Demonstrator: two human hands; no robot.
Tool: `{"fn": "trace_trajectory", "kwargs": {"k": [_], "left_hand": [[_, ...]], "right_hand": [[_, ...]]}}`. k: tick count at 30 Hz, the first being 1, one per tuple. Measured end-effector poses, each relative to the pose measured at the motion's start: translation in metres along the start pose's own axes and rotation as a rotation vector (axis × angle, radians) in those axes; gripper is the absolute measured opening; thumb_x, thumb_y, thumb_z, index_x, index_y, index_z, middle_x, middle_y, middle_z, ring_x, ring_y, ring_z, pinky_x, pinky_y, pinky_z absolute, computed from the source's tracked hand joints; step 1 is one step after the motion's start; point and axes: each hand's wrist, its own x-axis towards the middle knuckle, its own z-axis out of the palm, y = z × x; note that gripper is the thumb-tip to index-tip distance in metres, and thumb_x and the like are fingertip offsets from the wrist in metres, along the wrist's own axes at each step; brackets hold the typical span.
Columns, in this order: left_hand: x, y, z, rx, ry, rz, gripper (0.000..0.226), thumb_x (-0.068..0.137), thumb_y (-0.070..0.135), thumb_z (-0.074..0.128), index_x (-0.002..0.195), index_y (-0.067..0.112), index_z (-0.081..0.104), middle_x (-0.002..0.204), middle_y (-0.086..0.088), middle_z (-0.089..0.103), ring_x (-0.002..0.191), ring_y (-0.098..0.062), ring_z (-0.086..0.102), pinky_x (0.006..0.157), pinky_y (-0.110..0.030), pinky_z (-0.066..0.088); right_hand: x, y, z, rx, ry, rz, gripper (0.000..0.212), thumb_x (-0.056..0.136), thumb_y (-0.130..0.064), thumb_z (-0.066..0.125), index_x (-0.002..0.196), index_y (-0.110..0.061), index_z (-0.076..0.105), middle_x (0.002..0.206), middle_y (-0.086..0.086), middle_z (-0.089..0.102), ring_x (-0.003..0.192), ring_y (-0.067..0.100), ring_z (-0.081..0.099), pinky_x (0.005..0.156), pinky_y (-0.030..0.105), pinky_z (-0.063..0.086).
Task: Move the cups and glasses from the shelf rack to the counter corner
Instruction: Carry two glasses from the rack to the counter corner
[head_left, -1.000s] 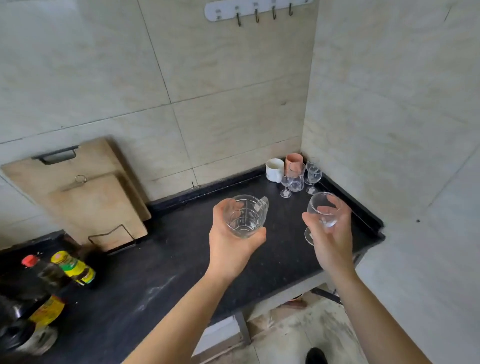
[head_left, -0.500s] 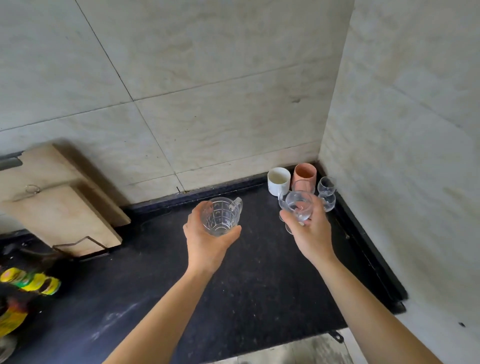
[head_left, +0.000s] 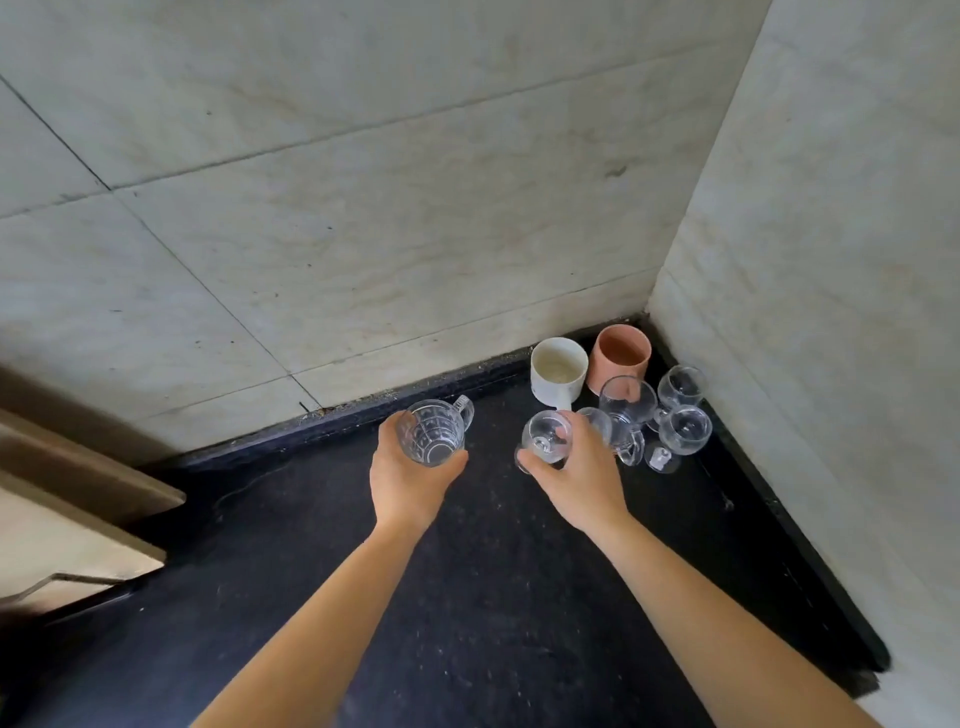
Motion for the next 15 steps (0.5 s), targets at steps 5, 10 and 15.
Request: {"fn": "trace_trajectory", "kwargs": {"k": [5,10,15], "left_hand": [[0.043,-0.016,0.014,0.037,-0.037,0.007,0.082,0.065,0.038,0.089,0.133,0.03,0.045,0.126,0.009,0.06,0.111,-0.015,0.06,0.09,-0.033,0.052],[0.072,-0.015,0.037,0.067,-0.115,0.038,0.086,0.065,0.035,0.09,0.137,0.023,0.044,0.131,0.003,0.058,0.117,-0.017,0.057,0.097,-0.034,0.048],[0.097,-0.005,0.067,0.1,-0.195,0.102,0.082,0.064,0.031,0.089,0.133,0.021,0.047,0.129,-0.001,0.054,0.113,-0.02,0.056,0.094,-0.038,0.05]], "right_hand": [[0.034,0.01,0.04,-0.077,0.012,0.09,0.061,0.086,-0.035,0.077,0.136,-0.021,0.045,0.125,0.0,0.061,0.113,0.019,0.06,0.086,0.03,0.05],[0.041,0.02,0.056,-0.118,0.051,0.111,0.059,0.087,-0.029,0.078,0.136,-0.017,0.047,0.123,0.005,0.062,0.111,0.02,0.06,0.082,0.023,0.04],[0.044,0.021,0.059,-0.124,0.059,0.097,0.059,0.089,-0.03,0.076,0.137,-0.018,0.046,0.125,0.005,0.061,0.112,0.02,0.061,0.088,0.029,0.05]]}}
